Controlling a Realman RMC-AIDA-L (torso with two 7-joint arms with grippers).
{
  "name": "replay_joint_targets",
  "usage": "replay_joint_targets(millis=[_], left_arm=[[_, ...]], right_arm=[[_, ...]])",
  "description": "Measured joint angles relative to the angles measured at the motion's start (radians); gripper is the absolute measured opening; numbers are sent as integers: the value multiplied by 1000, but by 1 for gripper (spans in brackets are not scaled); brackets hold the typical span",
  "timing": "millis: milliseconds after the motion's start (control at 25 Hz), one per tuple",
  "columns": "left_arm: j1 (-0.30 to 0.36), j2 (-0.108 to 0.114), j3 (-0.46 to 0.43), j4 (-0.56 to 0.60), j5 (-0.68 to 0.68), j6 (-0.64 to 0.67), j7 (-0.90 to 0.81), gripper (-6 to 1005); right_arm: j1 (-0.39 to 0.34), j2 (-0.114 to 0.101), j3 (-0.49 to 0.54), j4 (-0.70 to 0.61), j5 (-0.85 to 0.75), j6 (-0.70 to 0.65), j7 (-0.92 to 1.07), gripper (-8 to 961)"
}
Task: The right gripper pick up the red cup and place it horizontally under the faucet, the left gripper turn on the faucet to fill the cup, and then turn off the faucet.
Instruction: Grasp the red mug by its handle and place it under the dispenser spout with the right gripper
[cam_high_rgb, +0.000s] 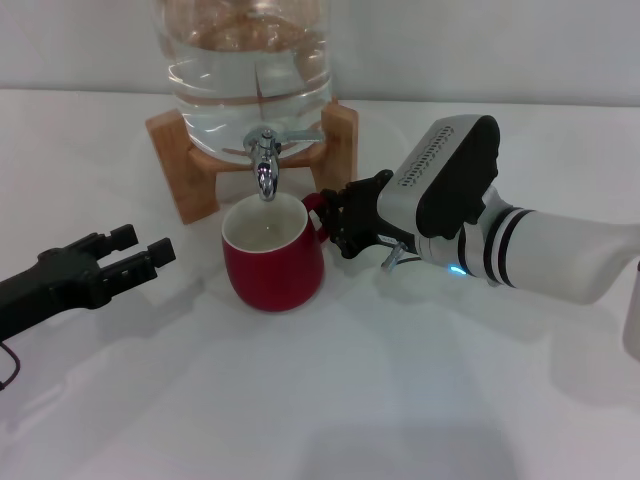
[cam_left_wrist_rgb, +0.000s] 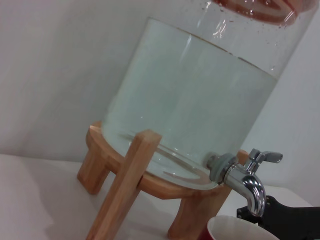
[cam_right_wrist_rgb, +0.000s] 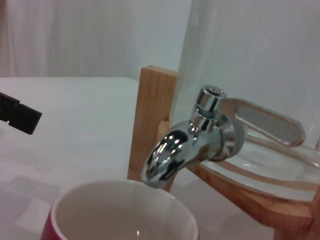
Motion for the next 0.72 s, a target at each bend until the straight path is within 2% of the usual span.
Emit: replay_joint_targets(millis=[240, 720], left_arm=[[0, 0, 0, 3, 0, 1, -1, 815], [0, 0, 0, 6, -3, 1, -3, 815]], right_arm=[[1, 0, 6, 0, -1, 2, -1, 107], [8, 0, 24, -19, 1, 4, -3, 217]])
